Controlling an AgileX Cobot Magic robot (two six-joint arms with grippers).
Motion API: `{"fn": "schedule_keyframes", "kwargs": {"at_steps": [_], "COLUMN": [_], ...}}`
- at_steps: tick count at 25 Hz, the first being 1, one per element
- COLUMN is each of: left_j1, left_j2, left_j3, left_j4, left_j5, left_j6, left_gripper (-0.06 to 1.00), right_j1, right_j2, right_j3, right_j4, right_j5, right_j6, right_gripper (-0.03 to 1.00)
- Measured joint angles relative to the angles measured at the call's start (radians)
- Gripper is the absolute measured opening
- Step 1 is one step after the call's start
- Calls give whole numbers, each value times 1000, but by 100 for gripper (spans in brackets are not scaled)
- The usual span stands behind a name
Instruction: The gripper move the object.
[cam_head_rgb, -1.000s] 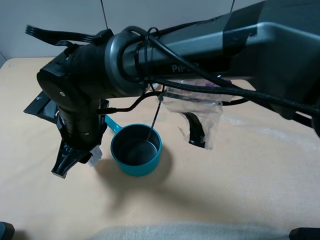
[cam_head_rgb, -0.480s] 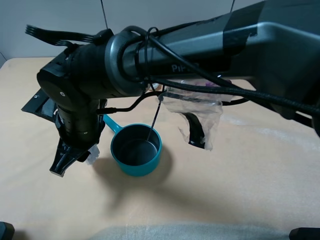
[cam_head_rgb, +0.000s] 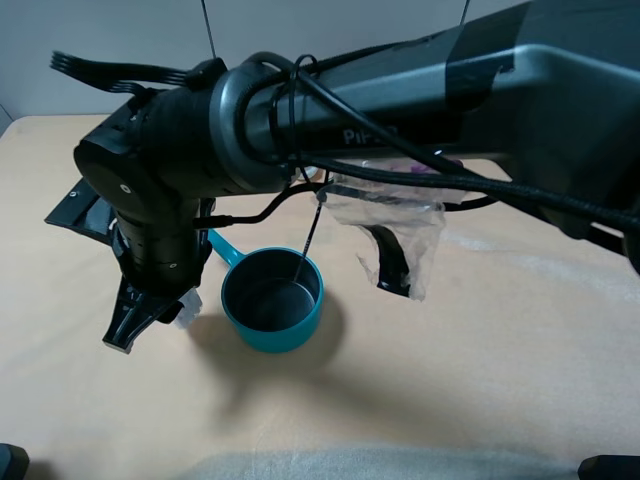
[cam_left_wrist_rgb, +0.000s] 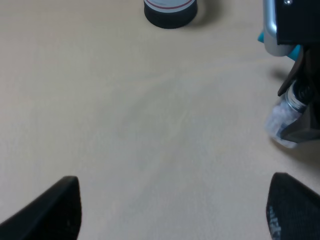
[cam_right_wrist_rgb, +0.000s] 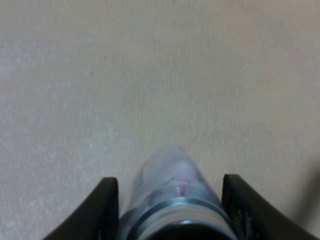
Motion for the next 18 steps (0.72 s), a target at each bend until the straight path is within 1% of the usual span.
{"fn": "schedule_keyframes", "kwargs": {"at_steps": [8, 18], "left_j1": [0, 0], "left_j2": [0, 0], "left_j3": [0, 0], "left_j4": [0, 0], "left_j5": [0, 0], "left_j6": [0, 0], "left_gripper": [75, 75], "right_j1": [0, 0], "right_j2": [0, 0], "right_j3": [0, 0], "right_j4": [-1, -1], "right_j5": [34, 39], "right_j6": [0, -23], "right_gripper": [34, 34]}}
